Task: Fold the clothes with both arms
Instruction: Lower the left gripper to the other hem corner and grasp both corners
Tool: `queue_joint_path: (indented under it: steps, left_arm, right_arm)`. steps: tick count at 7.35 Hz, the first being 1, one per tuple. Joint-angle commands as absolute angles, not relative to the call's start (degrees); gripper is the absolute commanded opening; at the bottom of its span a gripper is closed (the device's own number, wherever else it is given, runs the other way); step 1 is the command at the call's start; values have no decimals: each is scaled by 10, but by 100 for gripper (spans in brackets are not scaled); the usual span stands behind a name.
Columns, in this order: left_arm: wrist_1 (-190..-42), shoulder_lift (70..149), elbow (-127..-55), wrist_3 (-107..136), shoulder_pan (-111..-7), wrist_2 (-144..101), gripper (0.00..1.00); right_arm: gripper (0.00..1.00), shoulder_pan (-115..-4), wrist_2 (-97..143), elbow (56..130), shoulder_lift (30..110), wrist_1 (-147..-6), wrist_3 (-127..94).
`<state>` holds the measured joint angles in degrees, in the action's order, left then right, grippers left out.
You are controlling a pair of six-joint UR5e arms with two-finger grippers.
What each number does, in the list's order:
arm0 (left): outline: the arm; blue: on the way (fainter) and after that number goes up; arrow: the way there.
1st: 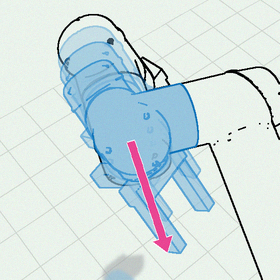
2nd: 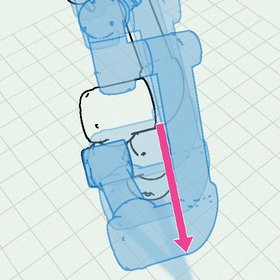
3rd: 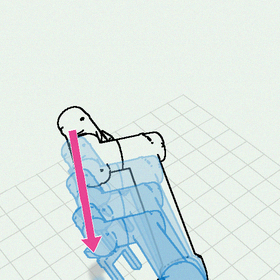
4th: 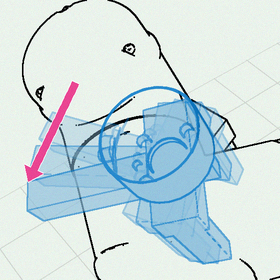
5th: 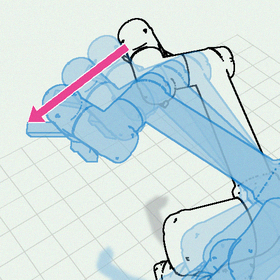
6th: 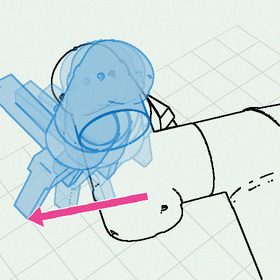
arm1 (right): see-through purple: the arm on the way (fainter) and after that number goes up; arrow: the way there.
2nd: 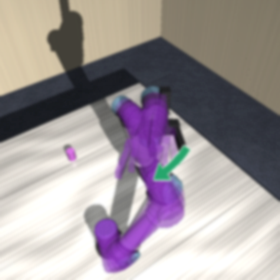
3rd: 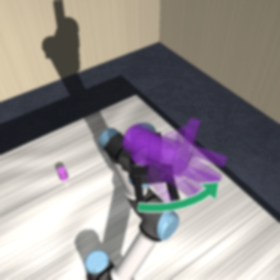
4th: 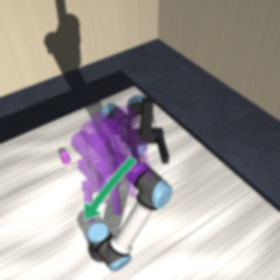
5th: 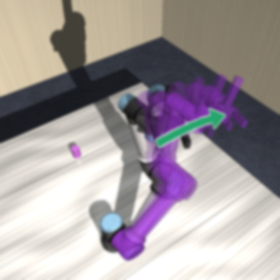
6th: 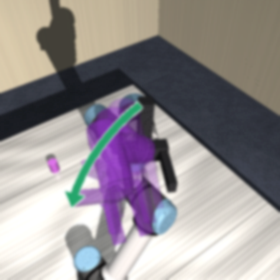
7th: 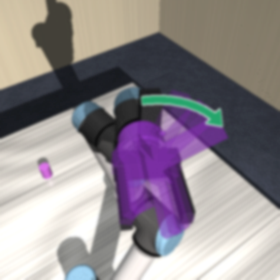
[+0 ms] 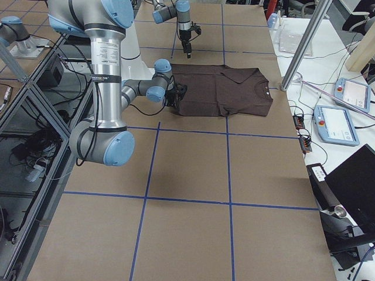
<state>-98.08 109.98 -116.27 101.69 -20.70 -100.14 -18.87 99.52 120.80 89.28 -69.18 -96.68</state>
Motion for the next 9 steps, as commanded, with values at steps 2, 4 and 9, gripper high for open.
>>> queue_joint_path:
  steps: [2,4,9]
  left_arm:
    - [-961,1061,-1155,1127,-112,-956,96]
    - [-960,1060,-1154,1149,-95,-943,94]
    - [-959,1063,-1135,1150,-96,-941,85]
  right_arm:
    - [0,-189,995,1208,889,-692,-967]
    - [0,-192,997,1207,889,-692,-966]
    - [0,-198,997,1208,889,-692,-965]
